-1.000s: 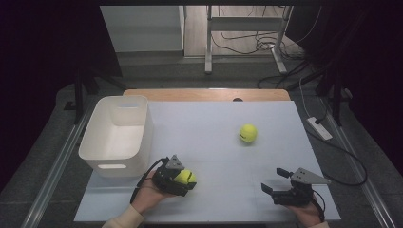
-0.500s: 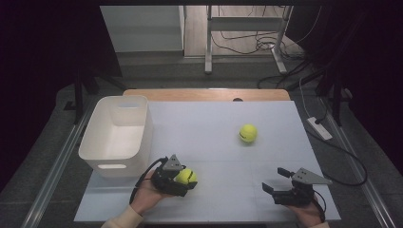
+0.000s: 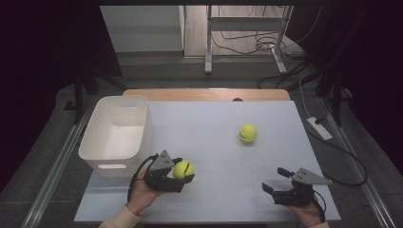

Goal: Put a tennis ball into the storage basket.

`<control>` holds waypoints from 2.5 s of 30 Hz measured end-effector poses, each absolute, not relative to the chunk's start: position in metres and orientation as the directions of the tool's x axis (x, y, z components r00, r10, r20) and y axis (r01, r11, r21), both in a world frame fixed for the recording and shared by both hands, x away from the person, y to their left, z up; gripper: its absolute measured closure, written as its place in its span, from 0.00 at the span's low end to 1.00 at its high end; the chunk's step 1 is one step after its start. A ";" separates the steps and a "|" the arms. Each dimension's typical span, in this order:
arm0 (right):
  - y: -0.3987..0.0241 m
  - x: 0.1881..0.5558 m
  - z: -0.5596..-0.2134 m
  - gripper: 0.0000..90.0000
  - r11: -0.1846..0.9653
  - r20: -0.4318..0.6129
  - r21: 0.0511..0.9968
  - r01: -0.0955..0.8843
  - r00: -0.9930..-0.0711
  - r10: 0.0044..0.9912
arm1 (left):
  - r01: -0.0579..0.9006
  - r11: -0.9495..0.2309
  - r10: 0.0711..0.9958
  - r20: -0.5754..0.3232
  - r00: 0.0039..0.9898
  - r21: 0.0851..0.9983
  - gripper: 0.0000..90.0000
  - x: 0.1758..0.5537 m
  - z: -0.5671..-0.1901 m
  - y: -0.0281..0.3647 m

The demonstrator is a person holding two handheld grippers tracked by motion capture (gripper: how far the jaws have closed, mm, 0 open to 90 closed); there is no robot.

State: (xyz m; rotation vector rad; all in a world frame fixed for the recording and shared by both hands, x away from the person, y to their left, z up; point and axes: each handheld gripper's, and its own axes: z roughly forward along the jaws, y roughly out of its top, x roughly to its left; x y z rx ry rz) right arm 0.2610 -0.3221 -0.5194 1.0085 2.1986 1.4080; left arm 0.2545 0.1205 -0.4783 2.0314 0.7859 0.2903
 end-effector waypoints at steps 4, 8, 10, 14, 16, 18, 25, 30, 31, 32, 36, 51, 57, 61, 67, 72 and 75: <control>-0.322 0.261 -0.519 0.10 0.256 0.088 0.889 0.381 -0.689 0.720 | 0.409 -0.360 0.636 -0.100 0.765 0.839 0.31 0.253 -0.475 0.124; -0.322 0.261 -0.519 0.10 0.254 0.087 0.889 0.380 -0.687 0.721 | 0.396 -0.338 0.645 -0.097 0.758 0.854 0.31 0.251 -0.471 0.127; -0.323 0.261 -0.519 0.11 0.254 0.087 0.889 0.380 -0.687 0.722 | 0.392 -0.332 0.653 -0.090 0.752 0.858 0.31 0.250 -0.468 0.129; -0.323 0.261 -0.519 0.10 0.255 0.086 0.890 0.379 -0.686 0.722 | 0.386 -0.316 0.662 -0.090 0.744 0.867 0.31 0.249 -0.465 0.132; -0.323 0.261 -0.519 0.10 0.254 0.087 0.890 0.378 -0.687 0.722 | 0.377 -0.304 0.665 -0.088 0.742 0.875 0.31 0.247 -0.462 0.134; -0.323 0.261 -0.519 0.10 0.254 0.086 0.890 0.379 -0.686 0.723 | 0.370 -0.291 0.668 -0.089 0.739 0.882 0.31 0.246 -0.459 0.136; -0.323 0.261 -0.519 0.11 0.254 0.086 0.890 0.379 -0.685 0.723 | 0.335 -0.268 0.676 -0.072 0.733 0.903 0.31 0.243 -0.453 0.143; -0.323 0.260 -0.519 0.11 0.253 0.085 0.891 0.378 -0.685 0.724 | 0.326 -0.254 0.677 -0.073 0.732 0.910 0.31 0.242 -0.449 0.146; -0.323 0.260 -0.519 0.11 0.250 0.087 0.892 0.377 -0.685 0.723 | 0.324 -0.252 0.678 -0.073 0.732 0.912 0.31 0.242 -0.448 0.146; -0.323 0.260 -0.518 0.11 0.252 0.085 0.891 0.378 -0.685 0.724 | 0.323 -0.250 0.678 -0.073 0.731 0.913 0.31 0.242 -0.448 0.146; -0.323 0.260 -0.518 0.11 0.249 0.086 0.893 0.376 -0.684 0.724 | 0.317 -0.252 0.678 -0.067 0.732 0.915 0.31 0.241 -0.446 0.146; -0.323 0.261 -0.517 0.11 0.224 0.109 0.903 0.368 -0.698 0.708 | 0.290 -0.222 0.703 -0.053 0.709 0.931 0.31 0.243 -0.430 0.141; -0.324 0.261 -0.517 0.11 0.219 0.113 0.904 0.366 -0.700 0.705 | 0.283 -0.201 0.712 -0.059 0.700 0.938 0.31 0.245 -0.421 0.142; -0.325 0.260 -0.516 0.11 0.212 0.115 0.907 0.364 -0.698 0.706 | 0.280 -0.205 0.714 -0.052 0.698 0.938 0.31 0.247 -0.418 0.141; -0.325 0.260 -0.516 0.11 0.213 0.114 0.906 0.366 -0.695 0.710 | 0.277 -0.199 0.722 -0.051 0.690 0.940 0.31 0.250 -0.411 0.142; -0.325 0.260 -0.516 0.11 0.210 0.116 0.906 0.367 -0.694 0.711 | 0.271 -0.185 0.746 -0.045 0.665 0.945 0.31 0.253 -0.405 0.144; -0.325 0.261 -0.516 0.11 0.212 0.113 0.906 0.365 -0.694 0.711 | 0.271 -0.172 0.751 -0.052 0.659 0.947 0.31 0.257 -0.401 0.146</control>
